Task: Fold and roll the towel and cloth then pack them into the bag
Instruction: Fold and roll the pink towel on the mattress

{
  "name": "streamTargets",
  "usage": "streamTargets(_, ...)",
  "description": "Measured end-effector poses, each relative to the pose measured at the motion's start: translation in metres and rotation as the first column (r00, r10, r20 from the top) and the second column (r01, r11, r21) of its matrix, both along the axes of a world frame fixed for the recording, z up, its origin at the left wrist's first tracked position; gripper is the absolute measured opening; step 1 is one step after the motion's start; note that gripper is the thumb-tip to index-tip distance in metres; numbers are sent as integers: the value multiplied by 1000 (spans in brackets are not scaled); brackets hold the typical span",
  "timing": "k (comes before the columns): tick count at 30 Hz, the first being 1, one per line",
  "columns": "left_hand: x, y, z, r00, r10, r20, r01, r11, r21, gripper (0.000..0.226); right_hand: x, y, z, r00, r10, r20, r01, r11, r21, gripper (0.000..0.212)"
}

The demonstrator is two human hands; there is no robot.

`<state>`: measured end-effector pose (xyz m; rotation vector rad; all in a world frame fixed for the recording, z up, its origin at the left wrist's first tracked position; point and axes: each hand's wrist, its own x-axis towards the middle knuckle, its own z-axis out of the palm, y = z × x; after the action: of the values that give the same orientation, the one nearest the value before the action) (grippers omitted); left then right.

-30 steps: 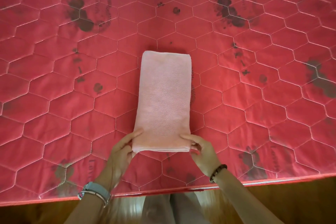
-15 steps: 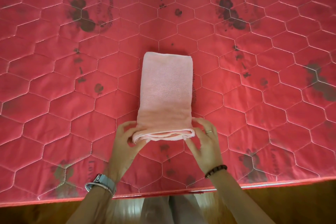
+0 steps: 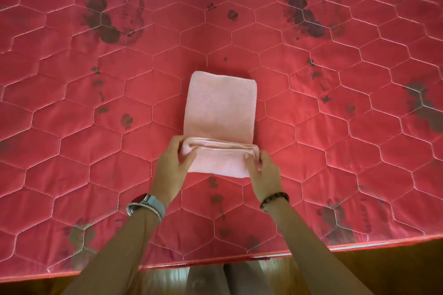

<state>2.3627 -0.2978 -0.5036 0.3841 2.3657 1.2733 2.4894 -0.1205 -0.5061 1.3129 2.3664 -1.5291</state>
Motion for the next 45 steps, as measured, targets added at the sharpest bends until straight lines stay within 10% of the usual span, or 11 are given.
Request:
streamTargets(13, -23, 25, -16, 996, 73, -42, -74, 997, -17, 25, -30, 15, -7, 985, -13, 171, 14, 1000, -3, 28)
streamTargets(21, -24, 2, -15, 756, -318, -572, 200, 944, -261, 13, -23, 17, -6, 970, 244, 11, -220, 855, 470, 19)
streamTargets(26, -17, -13, -14, 783, -425, -453, 328, 902, -279, 34, -17, 19, -8, 864, 504, 11, -460, 779, 425, 18)
streamTargets(33, -23, -43, -22, 528, -762, -375, 596, 647, -475, 80, 18, 25, -21, 735, 671, -99, -579, 696, 425, 52)
streamTargets(45, -34, -25, -23, 647, -665, -373, 546, 745, -383, 90, 10, 23, -23, 803, 587, -100, -525, 778, 345, 69)
